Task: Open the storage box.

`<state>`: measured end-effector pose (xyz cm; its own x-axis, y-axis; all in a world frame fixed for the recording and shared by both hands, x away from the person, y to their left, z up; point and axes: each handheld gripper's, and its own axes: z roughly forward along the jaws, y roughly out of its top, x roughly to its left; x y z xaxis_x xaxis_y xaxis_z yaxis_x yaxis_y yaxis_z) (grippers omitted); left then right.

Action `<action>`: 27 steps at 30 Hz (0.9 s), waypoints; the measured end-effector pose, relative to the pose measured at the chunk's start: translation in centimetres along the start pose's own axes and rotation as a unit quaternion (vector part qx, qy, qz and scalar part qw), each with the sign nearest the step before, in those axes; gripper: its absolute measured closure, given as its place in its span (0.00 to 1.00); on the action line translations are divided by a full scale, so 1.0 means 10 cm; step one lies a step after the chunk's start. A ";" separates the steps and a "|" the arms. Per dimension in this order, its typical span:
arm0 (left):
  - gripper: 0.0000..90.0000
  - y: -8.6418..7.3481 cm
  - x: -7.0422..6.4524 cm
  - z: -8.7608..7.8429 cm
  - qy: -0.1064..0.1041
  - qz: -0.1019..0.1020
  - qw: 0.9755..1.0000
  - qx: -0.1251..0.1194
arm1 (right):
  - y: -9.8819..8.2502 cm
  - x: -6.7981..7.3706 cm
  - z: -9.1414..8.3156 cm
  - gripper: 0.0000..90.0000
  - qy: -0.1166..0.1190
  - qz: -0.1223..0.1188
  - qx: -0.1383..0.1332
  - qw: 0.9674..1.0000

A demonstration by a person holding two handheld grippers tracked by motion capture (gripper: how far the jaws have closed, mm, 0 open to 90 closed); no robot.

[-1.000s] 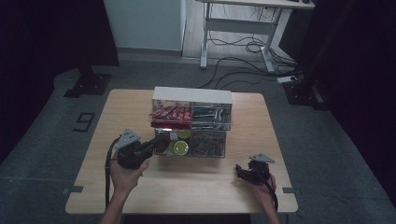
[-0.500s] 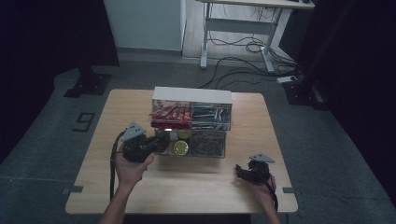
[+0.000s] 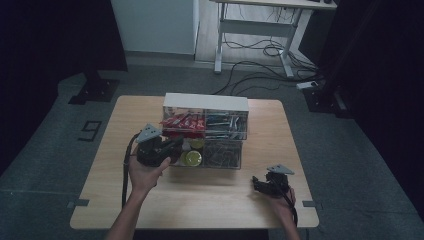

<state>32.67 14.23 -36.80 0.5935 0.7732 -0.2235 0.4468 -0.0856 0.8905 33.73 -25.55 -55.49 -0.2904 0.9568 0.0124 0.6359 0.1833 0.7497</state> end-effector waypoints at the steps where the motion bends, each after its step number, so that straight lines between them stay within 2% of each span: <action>1: 1.00 0.00 0.00 0.00 0.000 0.000 1.000 0.000 | 0.00 0.00 0.00 0.23 0.000 0.000 0.000 1.000; 12: 1.00 0.06 0.04 0.08 -0.010 -0.009 1.000 0.009 | 0.00 0.00 0.00 0.23 0.000 0.000 0.001 1.000; 27: 1.00 0.15 0.02 0.12 -0.007 -0.002 1.000 0.014 | 0.00 0.00 0.00 0.23 0.000 0.000 0.001 1.000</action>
<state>34.30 13.52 -35.97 0.6008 0.7646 -0.2332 0.4686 -0.1005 0.8777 33.73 -25.58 -55.48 -0.2896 0.9571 0.0119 0.6371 0.1834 0.7487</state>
